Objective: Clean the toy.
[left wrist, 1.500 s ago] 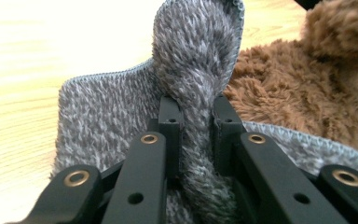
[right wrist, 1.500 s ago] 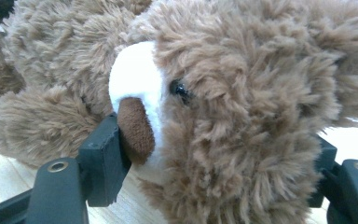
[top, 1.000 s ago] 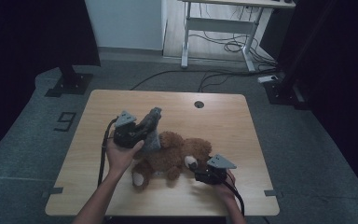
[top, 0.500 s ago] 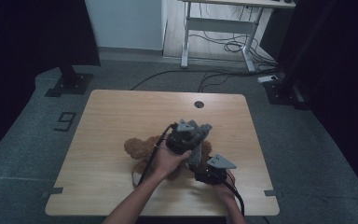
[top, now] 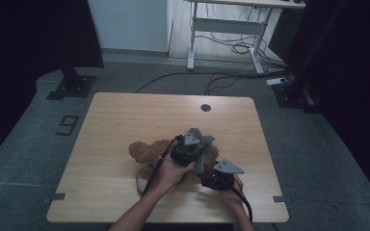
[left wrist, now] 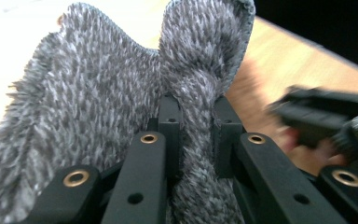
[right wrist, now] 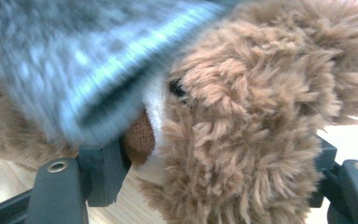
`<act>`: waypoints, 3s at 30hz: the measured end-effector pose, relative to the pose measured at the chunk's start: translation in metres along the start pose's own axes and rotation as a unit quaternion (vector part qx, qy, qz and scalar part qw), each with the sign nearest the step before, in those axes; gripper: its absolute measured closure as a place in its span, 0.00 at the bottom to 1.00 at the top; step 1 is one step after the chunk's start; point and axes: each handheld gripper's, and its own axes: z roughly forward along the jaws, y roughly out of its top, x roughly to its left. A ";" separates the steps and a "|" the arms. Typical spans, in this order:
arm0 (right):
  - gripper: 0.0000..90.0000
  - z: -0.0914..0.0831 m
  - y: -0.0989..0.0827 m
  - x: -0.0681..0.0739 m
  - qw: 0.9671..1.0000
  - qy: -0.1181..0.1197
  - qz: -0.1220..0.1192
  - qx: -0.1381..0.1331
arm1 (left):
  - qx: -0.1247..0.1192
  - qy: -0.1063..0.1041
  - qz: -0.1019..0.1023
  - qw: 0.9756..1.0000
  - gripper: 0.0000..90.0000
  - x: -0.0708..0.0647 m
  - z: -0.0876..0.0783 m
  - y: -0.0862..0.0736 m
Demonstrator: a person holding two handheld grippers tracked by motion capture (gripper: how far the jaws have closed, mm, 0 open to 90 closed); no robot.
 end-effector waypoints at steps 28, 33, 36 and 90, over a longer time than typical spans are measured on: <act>0.30 0.000 0.000 -0.001 1.000 0.003 0.006 -0.002 | -0.104 0.000 -0.102 0.989 0.86 0.076 -0.105 -0.044; 0.30 0.002 0.001 -0.001 1.000 0.000 0.010 -0.002 | -0.110 -0.034 -0.054 0.992 0.86 0.034 -0.089 -0.001; 0.30 0.002 0.001 -0.001 1.000 0.000 0.009 -0.001 | -0.093 -0.053 -0.030 0.994 0.86 0.009 -0.065 0.022; 0.30 0.001 0.001 -0.001 1.000 0.001 0.009 -0.002 | -0.009 0.073 -0.176 0.982 0.86 0.140 -0.073 -0.124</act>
